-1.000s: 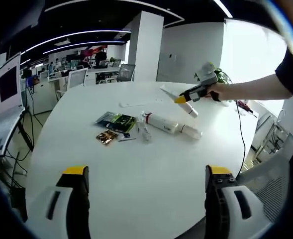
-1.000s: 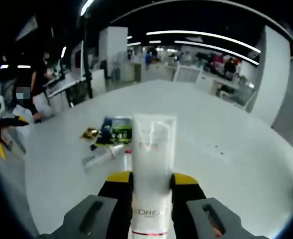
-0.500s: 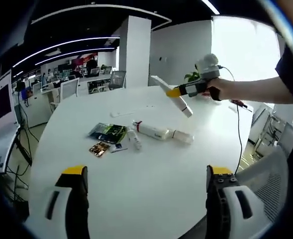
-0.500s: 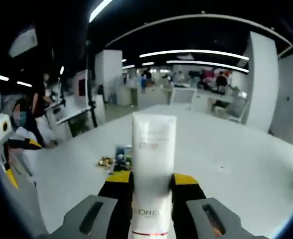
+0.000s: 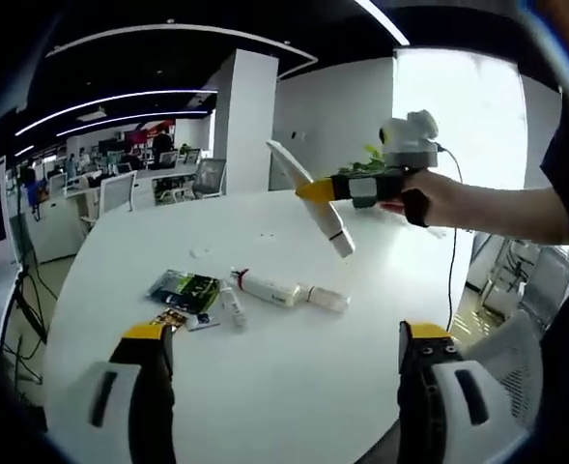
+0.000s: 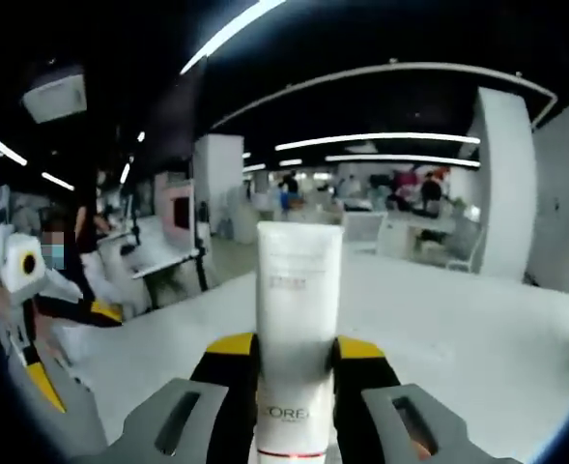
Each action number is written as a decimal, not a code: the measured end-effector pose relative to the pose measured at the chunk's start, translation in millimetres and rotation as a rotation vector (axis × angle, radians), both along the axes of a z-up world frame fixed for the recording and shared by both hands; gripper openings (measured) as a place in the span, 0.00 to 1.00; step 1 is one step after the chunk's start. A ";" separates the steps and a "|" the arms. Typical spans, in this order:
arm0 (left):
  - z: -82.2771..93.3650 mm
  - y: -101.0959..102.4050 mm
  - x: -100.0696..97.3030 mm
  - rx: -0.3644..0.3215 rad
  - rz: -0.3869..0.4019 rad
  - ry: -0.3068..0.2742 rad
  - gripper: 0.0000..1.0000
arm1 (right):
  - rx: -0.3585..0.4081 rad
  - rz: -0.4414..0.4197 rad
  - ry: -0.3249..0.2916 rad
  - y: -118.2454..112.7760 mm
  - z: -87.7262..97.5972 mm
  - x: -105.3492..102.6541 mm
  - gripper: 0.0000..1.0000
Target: Arrange the skincare products in the storage area until every visible bottle or jar stands upright without overlapping.
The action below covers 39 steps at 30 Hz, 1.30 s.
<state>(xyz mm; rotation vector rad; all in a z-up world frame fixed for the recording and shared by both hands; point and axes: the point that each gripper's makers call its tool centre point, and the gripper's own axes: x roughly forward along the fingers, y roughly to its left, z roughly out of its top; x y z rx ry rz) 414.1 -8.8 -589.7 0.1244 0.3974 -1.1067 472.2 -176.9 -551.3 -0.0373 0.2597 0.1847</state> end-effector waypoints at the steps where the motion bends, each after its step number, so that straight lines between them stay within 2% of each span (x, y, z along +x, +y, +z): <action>1: 3.2 -0.6 -0.3 -0.007 -0.005 -0.001 0.91 | -0.008 0.003 -0.001 2.8 0.5 -3.3 0.21; 8: 31.2 -10.6 -5.8 -0.097 -0.035 0.051 0.89 | -0.031 0.033 -0.070 32.7 20.4 -32.0 0.21; 13: 63.1 -26.5 -16.2 -0.209 -0.104 0.110 0.88 | -0.034 0.052 -0.109 54.0 33.8 -46.2 0.21; 16: 85.1 -34.4 -19.2 -0.285 -0.132 0.142 0.86 | -0.061 0.073 -0.120 67.0 37.5 -52.6 0.21; 20: 104.8 -39.5 -16.6 -0.326 -0.147 0.138 0.82 | -0.059 0.082 -0.130 78.3 39.0 -60.1 0.21; 26: 109.3 -41.9 -13.7 -0.326 -0.164 0.138 0.72 | -0.046 0.090 -0.143 91.8 42.3 -70.1 0.21; 30: 119.4 -42.4 -9.4 -0.392 -0.134 0.184 0.64 | -0.053 0.085 -0.161 100.6 49.0 -76.1 0.21; 31: 122.7 -45.9 -15.7 -0.401 -0.123 0.181 0.61 | -0.059 0.082 -0.165 102.4 50.2 -76.8 0.21; 36: 130.9 -49.0 -17.6 -0.414 -0.098 0.165 0.51 | -0.120 0.079 -0.177 112.4 53.4 -80.8 0.21; 39: 130.2 -51.3 -19.6 -0.413 -0.094 0.163 0.51 | -0.118 0.076 -0.185 116.3 56.8 -82.6 0.21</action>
